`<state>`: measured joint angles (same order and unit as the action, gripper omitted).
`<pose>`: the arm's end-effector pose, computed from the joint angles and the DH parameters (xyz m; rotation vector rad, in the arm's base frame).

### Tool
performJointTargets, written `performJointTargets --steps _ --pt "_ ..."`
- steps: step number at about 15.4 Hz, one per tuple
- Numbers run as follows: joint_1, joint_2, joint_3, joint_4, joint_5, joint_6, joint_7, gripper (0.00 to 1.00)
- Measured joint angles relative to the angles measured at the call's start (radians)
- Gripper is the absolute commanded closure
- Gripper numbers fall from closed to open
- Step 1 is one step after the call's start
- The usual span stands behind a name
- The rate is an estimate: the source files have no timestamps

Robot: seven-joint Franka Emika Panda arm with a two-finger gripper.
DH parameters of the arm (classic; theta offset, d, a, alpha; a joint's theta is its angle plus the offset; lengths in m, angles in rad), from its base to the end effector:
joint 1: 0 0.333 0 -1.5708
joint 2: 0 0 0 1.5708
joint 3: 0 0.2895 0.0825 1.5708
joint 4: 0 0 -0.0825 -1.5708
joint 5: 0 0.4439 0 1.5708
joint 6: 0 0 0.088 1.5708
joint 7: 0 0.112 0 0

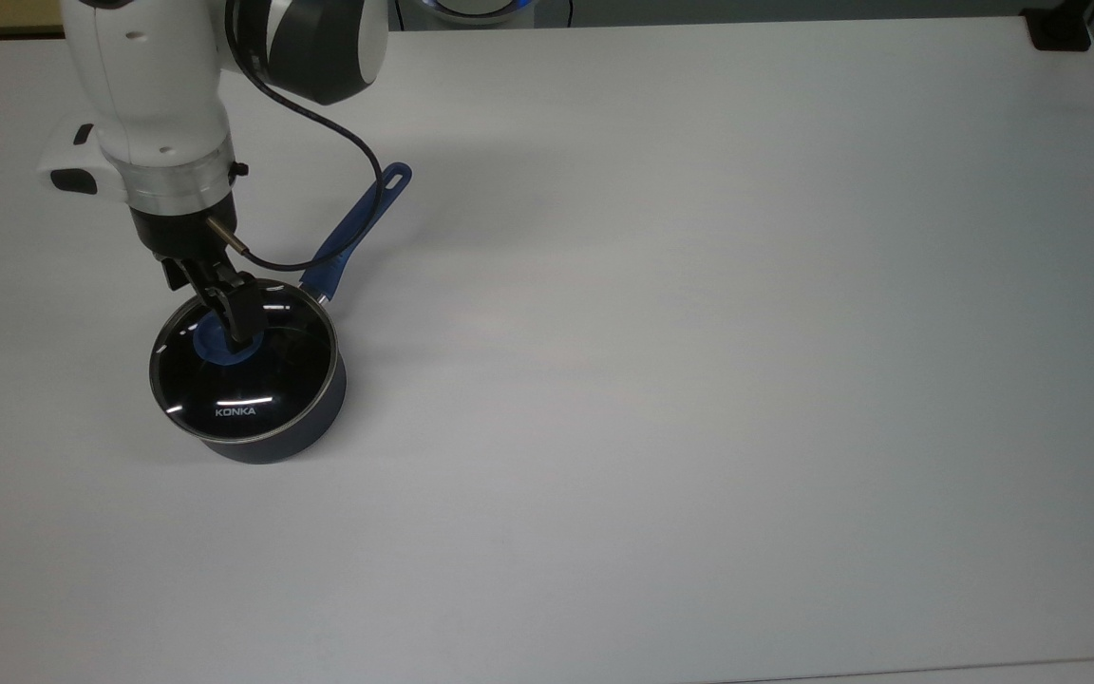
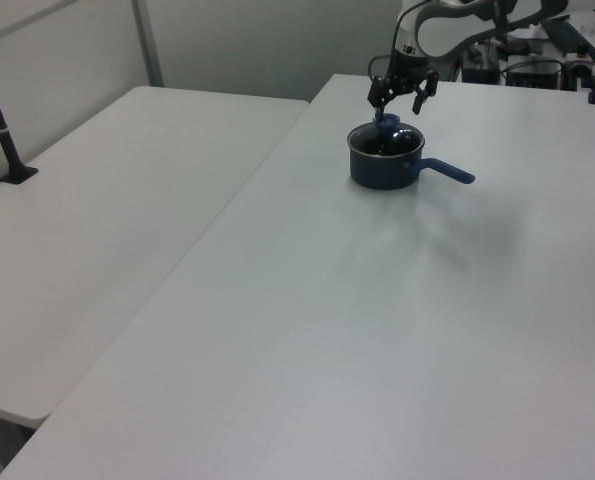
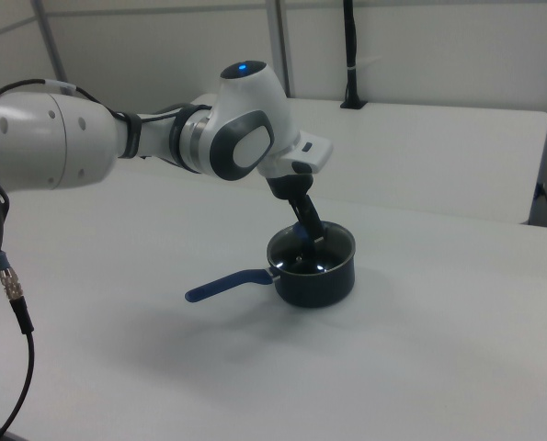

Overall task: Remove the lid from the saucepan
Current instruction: 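Close the gripper on the blue lid knob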

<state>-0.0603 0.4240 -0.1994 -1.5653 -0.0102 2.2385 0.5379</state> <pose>0.7250 -0.1760 0.3765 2.8420 -1.1426 0.4111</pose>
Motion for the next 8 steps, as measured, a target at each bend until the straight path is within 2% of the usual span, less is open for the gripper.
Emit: performJointTargets --steps 4,8 --pt "0.0 0.0 0.0 0.02 0.0 0.0 -0.016 0.0" --pt "0.001 0.0 0.003 0.026 0.006 0.0 -0.212 0.0"
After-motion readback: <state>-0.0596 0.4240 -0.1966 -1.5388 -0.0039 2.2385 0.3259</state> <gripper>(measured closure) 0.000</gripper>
